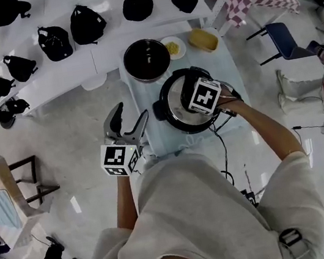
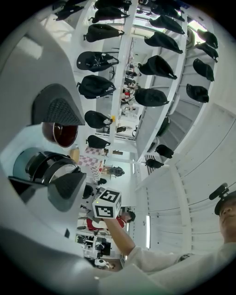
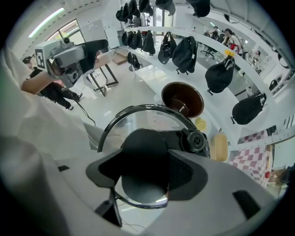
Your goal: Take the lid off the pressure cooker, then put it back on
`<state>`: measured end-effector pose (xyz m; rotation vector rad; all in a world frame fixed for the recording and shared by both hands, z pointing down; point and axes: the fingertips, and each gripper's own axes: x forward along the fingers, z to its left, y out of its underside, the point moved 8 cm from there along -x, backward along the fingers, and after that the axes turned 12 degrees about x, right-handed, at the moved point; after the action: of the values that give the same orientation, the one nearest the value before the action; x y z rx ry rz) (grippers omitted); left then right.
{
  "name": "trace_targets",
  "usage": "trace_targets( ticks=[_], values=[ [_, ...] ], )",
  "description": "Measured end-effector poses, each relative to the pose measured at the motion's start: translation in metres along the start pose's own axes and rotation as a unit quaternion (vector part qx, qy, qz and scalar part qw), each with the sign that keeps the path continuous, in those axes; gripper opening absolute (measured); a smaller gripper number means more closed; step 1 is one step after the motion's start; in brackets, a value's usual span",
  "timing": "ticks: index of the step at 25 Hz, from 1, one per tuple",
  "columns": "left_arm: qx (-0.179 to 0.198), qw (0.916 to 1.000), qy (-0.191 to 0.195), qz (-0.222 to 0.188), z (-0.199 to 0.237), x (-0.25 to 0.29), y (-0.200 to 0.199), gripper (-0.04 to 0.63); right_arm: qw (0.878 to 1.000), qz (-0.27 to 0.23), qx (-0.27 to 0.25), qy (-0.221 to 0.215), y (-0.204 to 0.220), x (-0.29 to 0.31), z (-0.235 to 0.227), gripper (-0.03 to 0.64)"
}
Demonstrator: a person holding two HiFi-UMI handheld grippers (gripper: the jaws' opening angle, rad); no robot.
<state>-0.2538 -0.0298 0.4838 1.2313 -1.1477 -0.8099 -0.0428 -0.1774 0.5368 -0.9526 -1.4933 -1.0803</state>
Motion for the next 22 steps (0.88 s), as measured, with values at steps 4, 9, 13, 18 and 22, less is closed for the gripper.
trace_targets(
  ticks=[4,9,13,18,22],
  values=[
    [0.0,1.0,0.0,0.001,0.0,0.002,0.0,0.321,1.0,0.004,-0.013,-0.006,-0.006,0.008,-0.003,0.272],
    [-0.001,1.0,-0.001,0.003,0.002,0.006,0.002,0.321,0.999,0.019,-0.013,-0.024,-0.006,0.014,-0.008,0.272],
    [-0.005,1.0,-0.001,0.006,0.003,0.011,0.004,0.321,0.999,0.022,-0.027,-0.031,-0.008,0.014,-0.008,0.273],
    [-0.002,1.0,0.003,0.003,0.0,0.015,0.001,0.321,0.997,0.033,-0.066,-0.034,-0.009,0.015,-0.005,0.276],
    [0.001,1.0,-0.002,0.004,0.002,0.016,0.0,0.321,0.987,0.046,-0.149,-0.039,-0.01,0.015,-0.001,0.275]
  ],
)
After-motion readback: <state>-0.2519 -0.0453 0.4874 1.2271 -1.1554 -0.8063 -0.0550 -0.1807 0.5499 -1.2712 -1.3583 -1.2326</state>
